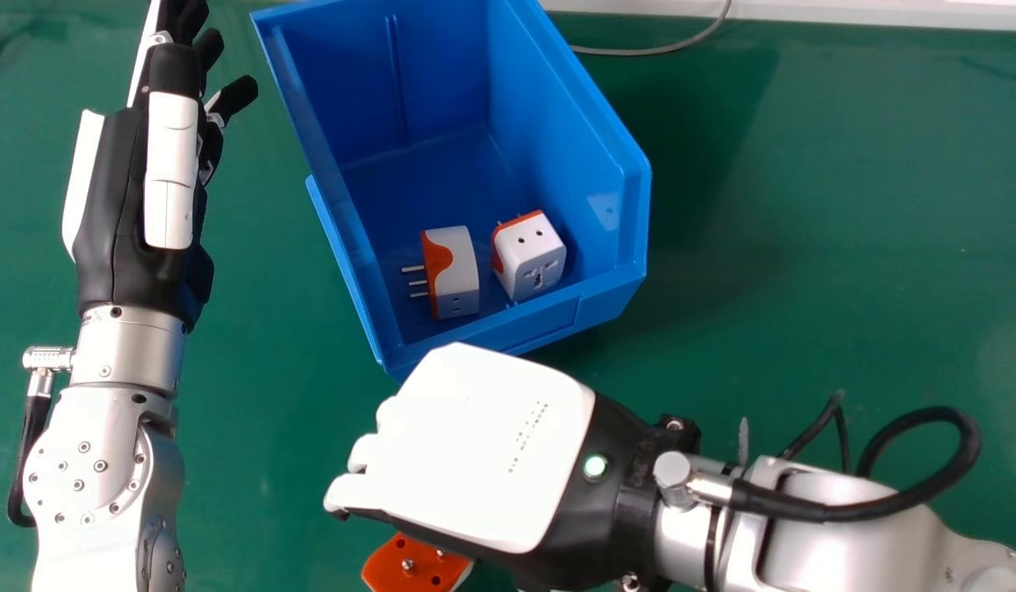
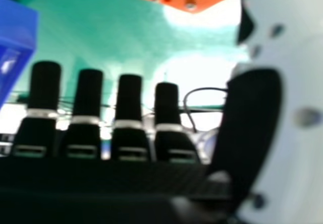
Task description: Pick all objects and put in blue box
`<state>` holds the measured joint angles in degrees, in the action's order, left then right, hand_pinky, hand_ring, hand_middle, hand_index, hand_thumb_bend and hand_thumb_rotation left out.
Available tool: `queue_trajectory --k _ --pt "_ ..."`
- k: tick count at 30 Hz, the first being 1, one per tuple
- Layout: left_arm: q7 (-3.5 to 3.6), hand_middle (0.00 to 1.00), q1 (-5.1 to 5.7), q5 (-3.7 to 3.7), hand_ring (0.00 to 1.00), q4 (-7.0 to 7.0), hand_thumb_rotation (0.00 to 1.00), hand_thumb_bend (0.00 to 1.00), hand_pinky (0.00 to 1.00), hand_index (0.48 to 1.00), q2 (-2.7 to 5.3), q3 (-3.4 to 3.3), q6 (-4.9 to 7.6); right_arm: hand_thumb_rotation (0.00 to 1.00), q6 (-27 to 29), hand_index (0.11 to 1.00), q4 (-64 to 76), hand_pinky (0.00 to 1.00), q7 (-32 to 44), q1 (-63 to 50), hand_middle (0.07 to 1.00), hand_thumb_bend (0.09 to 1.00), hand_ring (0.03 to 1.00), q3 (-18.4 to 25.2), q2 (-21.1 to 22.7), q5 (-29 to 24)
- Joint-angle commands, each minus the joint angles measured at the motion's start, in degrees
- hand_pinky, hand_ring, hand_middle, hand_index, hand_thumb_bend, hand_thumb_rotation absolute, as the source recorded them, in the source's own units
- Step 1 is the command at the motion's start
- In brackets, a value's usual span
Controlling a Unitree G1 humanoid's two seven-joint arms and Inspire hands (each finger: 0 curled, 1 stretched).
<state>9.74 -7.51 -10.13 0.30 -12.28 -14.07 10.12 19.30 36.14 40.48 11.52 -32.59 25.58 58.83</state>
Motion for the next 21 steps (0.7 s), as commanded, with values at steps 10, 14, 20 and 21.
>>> queue_trajectory --k 10,14,20,21 --pt "-0.37 1.00 -1.95 0.18 0.99 -0.16 0.97 0.89 0.90 0.977 -0.20 -0.03 0.81 0.17 -1.24 0.773 3.42 0.63 6.17 -0.49 0.793 0.813 0.764 -2.35 -4.66 7.67" --pt "-0.35 1.00 -2.12 0.35 0.99 -0.35 0.96 0.90 0.90 0.976 -0.28 0.05 1.03 0.20 0.16 0.776 1.74 0.65 2.65 -0.52 0.804 0.809 0.776 -2.12 -4.80 8.65" --pt "-0.56 1.00 -2.19 0.42 0.99 -0.22 0.96 0.90 0.90 0.975 -0.09 0.11 1.09 0.19 2.64 0.770 -1.36 0.65 -1.58 0.88 0.803 0.816 0.774 -1.20 -3.90 7.79" --pt "-0.56 1.00 -2.19 0.30 0.99 -0.19 0.96 0.90 0.90 0.975 0.00 0.09 1.13 0.19 2.94 0.770 -1.77 0.65 -1.84 1.11 0.803 0.816 0.774 -1.06 -3.80 7.56"
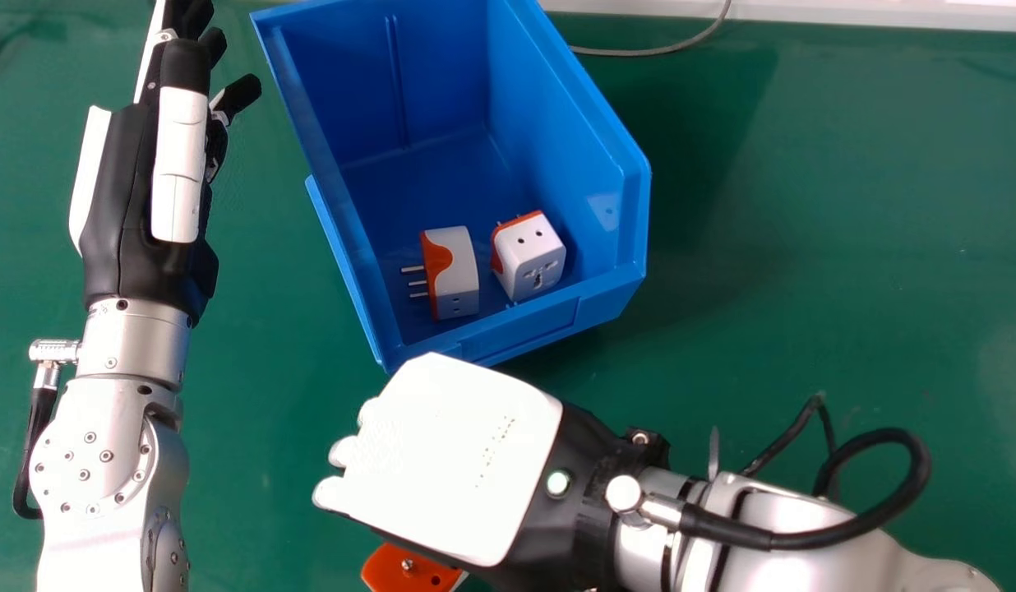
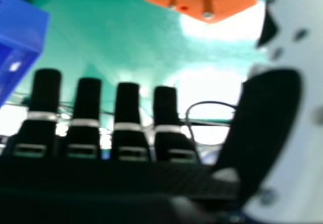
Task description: Pick all objects and put in blue box
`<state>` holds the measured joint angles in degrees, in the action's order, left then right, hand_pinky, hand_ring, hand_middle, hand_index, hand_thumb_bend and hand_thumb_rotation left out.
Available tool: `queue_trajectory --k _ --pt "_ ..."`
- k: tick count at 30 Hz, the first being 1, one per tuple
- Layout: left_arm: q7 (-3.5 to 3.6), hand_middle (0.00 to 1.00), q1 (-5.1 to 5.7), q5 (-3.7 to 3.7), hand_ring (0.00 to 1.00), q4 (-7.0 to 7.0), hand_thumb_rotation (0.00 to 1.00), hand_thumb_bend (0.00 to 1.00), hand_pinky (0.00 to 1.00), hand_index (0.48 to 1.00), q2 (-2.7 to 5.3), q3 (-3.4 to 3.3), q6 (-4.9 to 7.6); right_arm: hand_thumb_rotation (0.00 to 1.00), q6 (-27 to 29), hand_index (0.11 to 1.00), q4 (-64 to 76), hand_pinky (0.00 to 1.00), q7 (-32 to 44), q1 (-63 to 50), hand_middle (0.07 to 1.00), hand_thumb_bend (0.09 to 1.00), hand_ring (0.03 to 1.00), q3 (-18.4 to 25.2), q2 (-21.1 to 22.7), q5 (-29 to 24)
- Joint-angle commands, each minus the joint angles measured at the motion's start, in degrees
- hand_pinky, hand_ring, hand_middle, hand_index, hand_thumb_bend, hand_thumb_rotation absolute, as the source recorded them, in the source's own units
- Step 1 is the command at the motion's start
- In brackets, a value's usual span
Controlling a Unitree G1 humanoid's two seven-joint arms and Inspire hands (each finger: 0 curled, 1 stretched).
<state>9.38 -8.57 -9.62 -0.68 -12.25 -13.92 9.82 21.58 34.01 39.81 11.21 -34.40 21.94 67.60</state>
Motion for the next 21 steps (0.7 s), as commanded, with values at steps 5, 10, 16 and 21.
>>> queue_trajectory --k 5,10,16,21 --pt "-0.53 1.00 -0.98 0.21 0.99 1.05 0.96 0.89 0.90 0.974 -0.09 0.04 1.36 0.18 1.75 0.766 -1.14 0.64 -1.91 2.21 0.798 0.825 0.772 1.20 0.15 -2.04" --pt "-0.94 1.00 -1.11 0.25 0.98 1.39 0.97 0.89 0.90 0.974 -0.06 0.20 1.05 0.17 2.29 0.764 -2.53 0.64 -0.60 2.96 0.794 0.817 0.770 1.02 0.45 -4.03" --pt "-0.77 1.00 -1.35 -0.08 0.98 1.34 0.97 0.89 0.89 0.975 -0.13 0.31 1.02 0.19 3.74 0.768 -4.41 0.65 -1.03 3.64 0.792 0.803 0.773 -0.01 0.83 -4.80" --pt "-0.87 1.00 -1.43 0.00 0.98 1.54 0.97 0.89 0.89 0.977 -0.12 0.38 0.83 0.19 5.47 0.765 -6.02 0.65 -0.61 4.37 0.787 0.795 0.769 -1.19 0.97 -6.07"
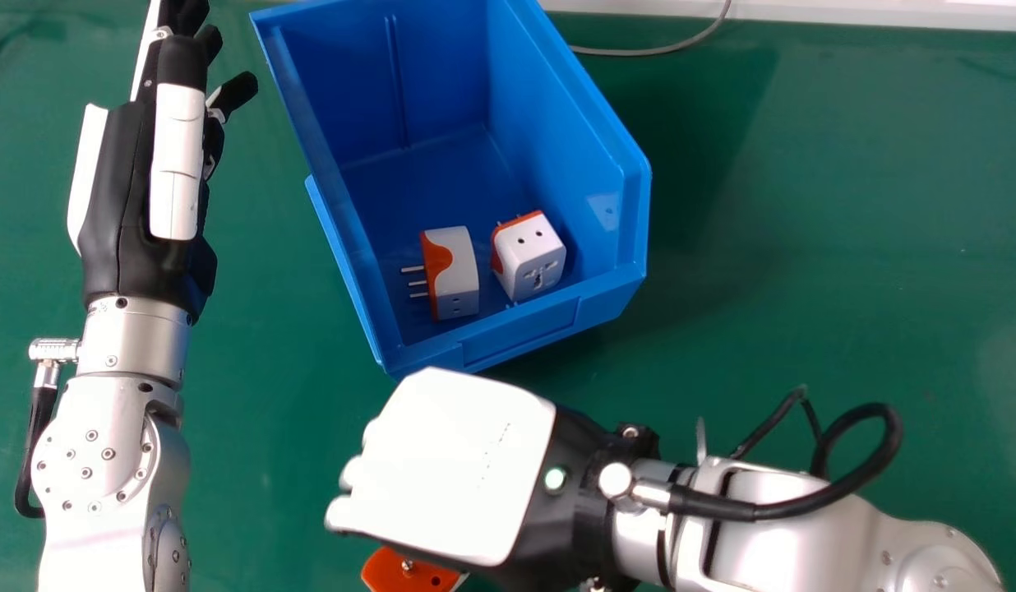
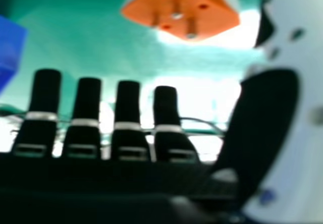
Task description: Pick all objects and put in blue box
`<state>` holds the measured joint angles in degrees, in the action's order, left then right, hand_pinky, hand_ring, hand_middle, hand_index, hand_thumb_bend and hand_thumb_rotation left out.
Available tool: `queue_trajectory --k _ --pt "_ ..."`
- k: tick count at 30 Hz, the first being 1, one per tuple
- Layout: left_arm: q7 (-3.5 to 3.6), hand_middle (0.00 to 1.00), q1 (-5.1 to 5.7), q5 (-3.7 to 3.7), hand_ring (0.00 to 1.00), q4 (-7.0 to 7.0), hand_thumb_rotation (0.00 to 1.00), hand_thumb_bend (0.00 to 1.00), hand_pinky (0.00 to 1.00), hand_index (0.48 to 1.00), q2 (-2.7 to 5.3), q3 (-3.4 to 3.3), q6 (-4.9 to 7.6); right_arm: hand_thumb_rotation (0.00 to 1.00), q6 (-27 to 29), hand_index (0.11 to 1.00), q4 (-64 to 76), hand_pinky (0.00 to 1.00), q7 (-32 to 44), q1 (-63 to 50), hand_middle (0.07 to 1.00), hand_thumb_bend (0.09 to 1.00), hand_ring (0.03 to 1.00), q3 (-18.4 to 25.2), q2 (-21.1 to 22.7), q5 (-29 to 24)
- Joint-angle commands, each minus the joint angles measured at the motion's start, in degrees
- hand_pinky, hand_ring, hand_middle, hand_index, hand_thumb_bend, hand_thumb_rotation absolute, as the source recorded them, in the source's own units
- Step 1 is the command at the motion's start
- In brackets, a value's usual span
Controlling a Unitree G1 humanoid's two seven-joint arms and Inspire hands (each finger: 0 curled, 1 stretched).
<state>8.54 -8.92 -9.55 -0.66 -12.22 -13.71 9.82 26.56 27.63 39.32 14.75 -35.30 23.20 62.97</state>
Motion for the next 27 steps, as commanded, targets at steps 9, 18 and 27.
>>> queue_trajectory --k 9,18,27 --pt "-0.35 1.00 -1.29 -0.07 0.98 1.48 0.96 0.89 0.89 0.979 0.08 0.14 0.98 0.18 3.00 0.749 -2.82 0.67 -1.56 2.94 0.781 0.790 0.773 -2.40 -0.73 0.16" --pt "-0.35 1.00 -1.18 0.05 0.98 2.17 0.96 0.89 0.89 0.977 -0.06 0.31 0.17 0.17 3.71 0.743 -6.91 0.67 -3.31 4.85 0.779 0.800 0.775 -3.97 -1.50 1.49" --pt "-0.34 1.00 -1.38 -0.26 0.98 2.03 0.97 0.89 0.89 0.979 -0.07 0.13 -0.03 0.15 3.13 0.750 -10.43 0.66 -8.28 4.93 0.774 0.791 0.765 -4.90 -1.94 5.18"
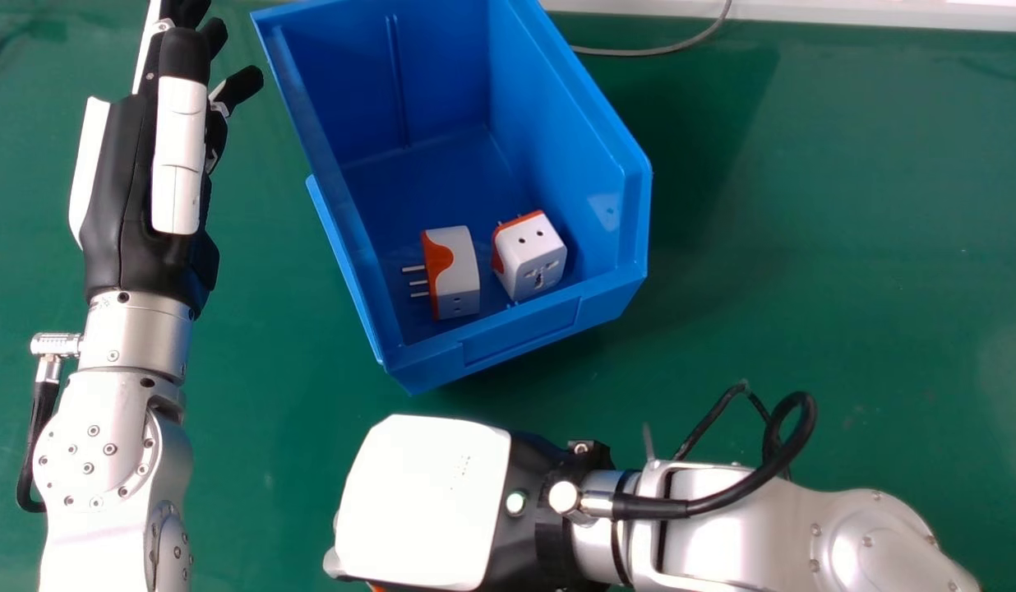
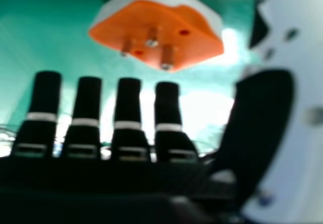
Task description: Pick all objects and put in blue box
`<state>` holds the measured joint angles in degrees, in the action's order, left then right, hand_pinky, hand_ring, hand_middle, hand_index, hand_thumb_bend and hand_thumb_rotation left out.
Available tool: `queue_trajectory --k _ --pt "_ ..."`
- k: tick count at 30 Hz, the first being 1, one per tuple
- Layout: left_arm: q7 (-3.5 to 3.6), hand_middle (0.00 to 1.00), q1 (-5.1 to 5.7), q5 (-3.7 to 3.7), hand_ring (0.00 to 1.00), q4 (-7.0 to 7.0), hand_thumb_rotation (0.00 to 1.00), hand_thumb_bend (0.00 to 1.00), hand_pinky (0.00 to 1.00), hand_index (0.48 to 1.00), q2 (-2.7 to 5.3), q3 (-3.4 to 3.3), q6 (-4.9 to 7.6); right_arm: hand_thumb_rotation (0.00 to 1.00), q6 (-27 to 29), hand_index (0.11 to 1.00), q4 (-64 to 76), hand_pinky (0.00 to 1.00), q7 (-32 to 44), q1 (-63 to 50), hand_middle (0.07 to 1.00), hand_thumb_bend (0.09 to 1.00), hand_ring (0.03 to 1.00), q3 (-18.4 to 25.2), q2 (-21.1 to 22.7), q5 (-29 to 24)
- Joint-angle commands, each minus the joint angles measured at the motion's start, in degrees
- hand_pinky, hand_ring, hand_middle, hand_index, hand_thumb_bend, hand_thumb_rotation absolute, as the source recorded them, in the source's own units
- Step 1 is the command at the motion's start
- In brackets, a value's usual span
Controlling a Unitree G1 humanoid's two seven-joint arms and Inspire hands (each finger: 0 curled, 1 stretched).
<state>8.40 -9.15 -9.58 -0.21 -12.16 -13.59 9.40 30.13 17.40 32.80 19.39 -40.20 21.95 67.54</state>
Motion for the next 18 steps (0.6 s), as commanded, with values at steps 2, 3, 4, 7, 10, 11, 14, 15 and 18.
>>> queue_trajectory --k 2,3,4,7,10,11,14,15,18 --pt "-0.18 1.00 -1.09 -0.14 0.98 1.65 0.97 0.89 0.89 0.979 -0.21 0.04 0.33 0.15 -0.84 0.752 -0.64 0.65 -2.35 0.20 0.773 0.786 0.762 -0.26 -0.79 1.25" --pt "-0.16 1.00 -1.12 -0.12 0.98 1.53 0.97 0.89 0.89 0.979 -0.23 0.02 0.43 0.15 -1.14 0.752 -0.77 0.65 -1.96 0.29 0.773 0.786 0.762 -0.39 -0.92 1.21" --pt "-0.16 1.00 -1.18 -0.13 0.98 1.42 0.97 0.89 0.89 0.979 -0.22 -0.01 0.55 0.15 -1.30 0.753 -0.87 0.65 -1.59 0.49 0.773 0.780 0.759 -0.50 -1.00 1.08" --pt "0.07 1.00 -1.28 -0.11 0.98 1.02 0.97 0.89 0.89 0.979 -0.35 -0.06 0.99 0.15 -1.79 0.756 -1.16 0.65 -0.62 0.74 0.774 0.769 0.760 -0.61 -1.31 0.77" --pt "-0.03 1.00 -1.17 -0.09 0.98 1.32 0.96 0.89 0.89 0.979 -0.36 -0.09 0.60 0.14 -2.92 0.757 -1.57 0.65 1.19 0.95 0.775 0.760 0.759 -0.80 -1.96 0.59" --pt "-0.14 1.00 -1.11 0.00 0.98 1.48 0.96 0.89 0.89 0.980 -0.36 -0.08 0.45 0.14 -3.14 0.761 -1.66 0.65 1.54 1.03 0.778 0.742 0.760 -0.84 -2.09 0.50" --pt "-0.09 1.00 -1.01 -0.10 0.98 1.62 0.96 0.89 0.89 0.980 -0.36 -0.10 0.36 0.15 -3.72 0.764 -1.94 0.65 1.39 0.79 0.779 0.716 0.760 -0.73 -2.33 0.21" --pt "-0.05 1.00 -1.05 -0.27 0.98 1.56 0.96 0.89 0.89 0.980 -0.32 -0.15 0.34 0.15 -3.71 0.764 -2.01 0.65 1.46 0.91 0.779 0.716 0.760 -0.79 -2.27 0.20" --pt "-0.13 1.00 -1.08 -0.25 0.98 1.38 0.96 0.90 0.89 0.979 -0.23 -0.20 0.64 0.15 -3.94 0.760 -2.09 0.65 2.10 1.11 0.772 0.678 0.752 -0.91 -2.29 0.11"
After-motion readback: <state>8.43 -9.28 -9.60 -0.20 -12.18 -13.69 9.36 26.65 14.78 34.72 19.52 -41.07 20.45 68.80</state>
